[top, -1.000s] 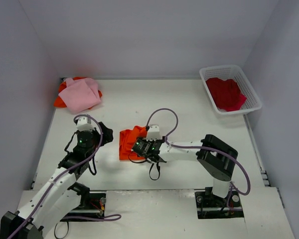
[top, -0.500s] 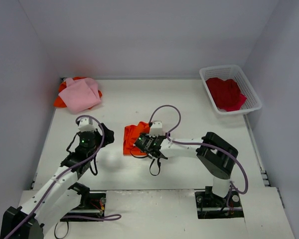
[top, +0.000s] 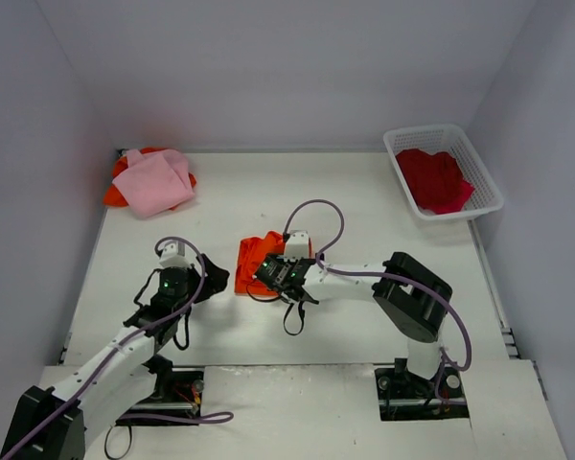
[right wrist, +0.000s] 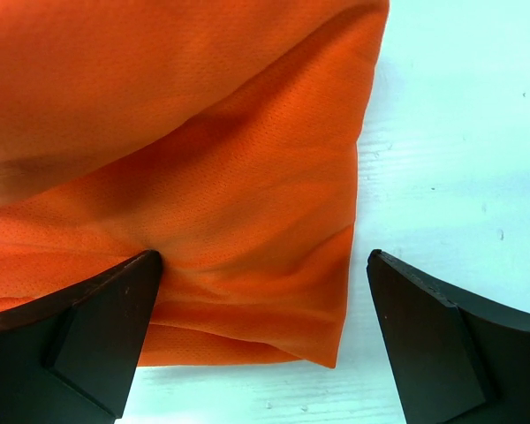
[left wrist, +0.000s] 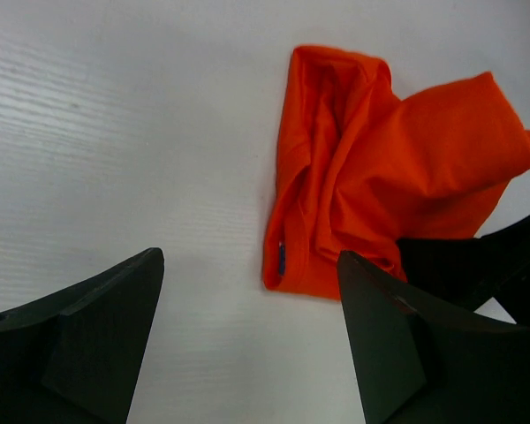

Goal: Fold and stack the t-shirts
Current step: Put the neatly folded tshirt into the corner of the board with the left arm

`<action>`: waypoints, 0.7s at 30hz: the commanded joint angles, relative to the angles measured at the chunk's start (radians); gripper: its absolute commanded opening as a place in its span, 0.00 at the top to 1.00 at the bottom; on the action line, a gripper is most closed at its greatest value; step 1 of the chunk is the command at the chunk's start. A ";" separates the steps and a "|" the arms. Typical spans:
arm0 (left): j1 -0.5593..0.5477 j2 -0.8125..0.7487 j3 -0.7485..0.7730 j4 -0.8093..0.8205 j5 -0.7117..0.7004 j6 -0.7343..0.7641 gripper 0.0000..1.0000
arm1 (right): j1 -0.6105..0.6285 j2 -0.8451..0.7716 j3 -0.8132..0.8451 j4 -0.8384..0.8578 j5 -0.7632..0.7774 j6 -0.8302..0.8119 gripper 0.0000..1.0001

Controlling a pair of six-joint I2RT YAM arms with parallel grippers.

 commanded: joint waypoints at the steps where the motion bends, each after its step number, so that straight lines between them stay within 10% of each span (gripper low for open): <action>1: 0.006 0.010 -0.013 0.184 0.086 -0.061 0.26 | 0.005 0.052 0.006 -0.102 -0.010 -0.020 0.00; 21: 0.005 0.485 -0.007 0.788 0.307 -0.041 0.27 | 0.006 -0.049 -0.056 -0.106 0.000 0.007 0.00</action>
